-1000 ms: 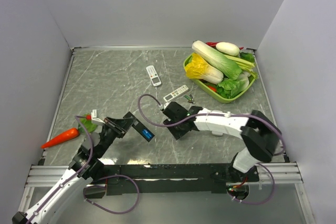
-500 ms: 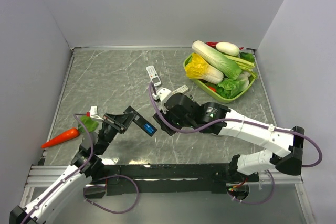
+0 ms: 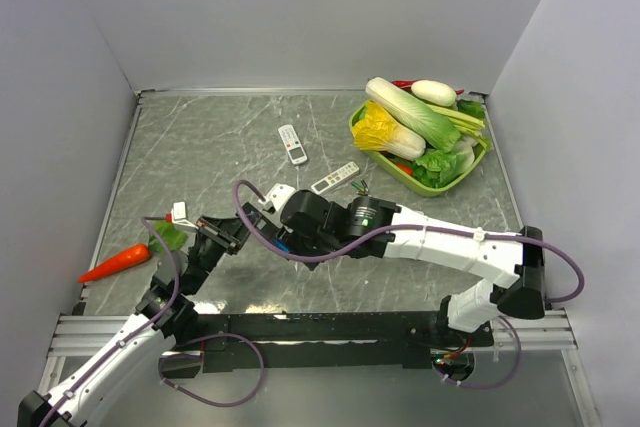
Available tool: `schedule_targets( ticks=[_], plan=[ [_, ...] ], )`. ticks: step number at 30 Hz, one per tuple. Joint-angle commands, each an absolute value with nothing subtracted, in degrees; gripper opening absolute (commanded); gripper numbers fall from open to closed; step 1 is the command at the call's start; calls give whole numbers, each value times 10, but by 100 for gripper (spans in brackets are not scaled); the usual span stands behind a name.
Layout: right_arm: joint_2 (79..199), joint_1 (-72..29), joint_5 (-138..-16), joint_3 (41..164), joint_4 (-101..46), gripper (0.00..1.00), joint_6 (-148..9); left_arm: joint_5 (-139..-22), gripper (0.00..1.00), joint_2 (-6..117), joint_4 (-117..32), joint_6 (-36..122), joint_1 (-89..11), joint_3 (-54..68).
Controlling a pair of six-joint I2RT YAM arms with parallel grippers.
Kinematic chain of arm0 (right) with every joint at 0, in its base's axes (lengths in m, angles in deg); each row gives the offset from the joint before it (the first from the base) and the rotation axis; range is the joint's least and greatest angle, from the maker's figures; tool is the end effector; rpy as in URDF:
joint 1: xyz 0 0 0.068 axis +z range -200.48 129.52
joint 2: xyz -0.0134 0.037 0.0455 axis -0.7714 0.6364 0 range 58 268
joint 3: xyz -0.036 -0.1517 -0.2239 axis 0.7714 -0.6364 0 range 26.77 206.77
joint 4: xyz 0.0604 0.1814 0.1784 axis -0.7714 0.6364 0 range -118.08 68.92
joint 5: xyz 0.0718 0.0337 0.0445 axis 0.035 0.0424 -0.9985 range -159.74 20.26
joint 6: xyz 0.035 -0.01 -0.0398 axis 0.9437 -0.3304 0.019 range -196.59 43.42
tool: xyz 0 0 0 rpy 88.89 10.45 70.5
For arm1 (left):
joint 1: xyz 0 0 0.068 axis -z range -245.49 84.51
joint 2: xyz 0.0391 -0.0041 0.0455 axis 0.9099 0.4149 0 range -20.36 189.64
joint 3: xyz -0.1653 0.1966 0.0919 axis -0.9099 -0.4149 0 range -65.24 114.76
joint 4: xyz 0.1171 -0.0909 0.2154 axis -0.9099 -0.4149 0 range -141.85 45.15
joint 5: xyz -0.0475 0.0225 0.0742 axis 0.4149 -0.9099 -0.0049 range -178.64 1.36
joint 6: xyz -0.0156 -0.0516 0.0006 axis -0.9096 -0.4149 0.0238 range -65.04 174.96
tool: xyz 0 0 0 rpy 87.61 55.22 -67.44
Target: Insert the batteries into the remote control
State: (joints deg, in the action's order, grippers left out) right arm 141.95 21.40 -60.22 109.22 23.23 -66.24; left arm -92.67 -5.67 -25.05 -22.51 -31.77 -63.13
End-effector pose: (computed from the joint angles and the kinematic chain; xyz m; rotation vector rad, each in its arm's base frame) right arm 0.1003 0.2877 0.3427 -1.2275 2.2000 0.3991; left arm 0.1057 -0.0676 0.1995 -0.6716 1.4969 -1.5017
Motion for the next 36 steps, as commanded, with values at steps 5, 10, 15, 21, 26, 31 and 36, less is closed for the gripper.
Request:
schedule_targets(
  ticks=[5, 10, 15, 21, 26, 31, 36],
  plan=[
    [1451, 231, -568, 1147, 256, 27, -681, -938, 1, -71, -249, -236, -319, -648],
    [1475, 237, -566, 1166, 267, 27, -683, -937, 1, -72, -251, -240, -319, -642],
    [1488, 241, -567, 1173, 275, 27, -682, -941, 1, -77, -254, -244, -319, -642],
    [1505, 244, -568, 1178, 283, 28, -677, -941, 1, -76, -253, -247, -319, -640],
    [1511, 245, -562, 1177, 278, 29, -675, -941, 1, -76, -247, -252, -319, -643],
    [1513, 246, -550, 1175, 271, 31, -667, -940, 1, -80, -245, -257, -320, -644],
    [1511, 246, -544, 1171, 258, 31, -664, -940, 1, -82, -245, -262, -319, -644]
  ],
)
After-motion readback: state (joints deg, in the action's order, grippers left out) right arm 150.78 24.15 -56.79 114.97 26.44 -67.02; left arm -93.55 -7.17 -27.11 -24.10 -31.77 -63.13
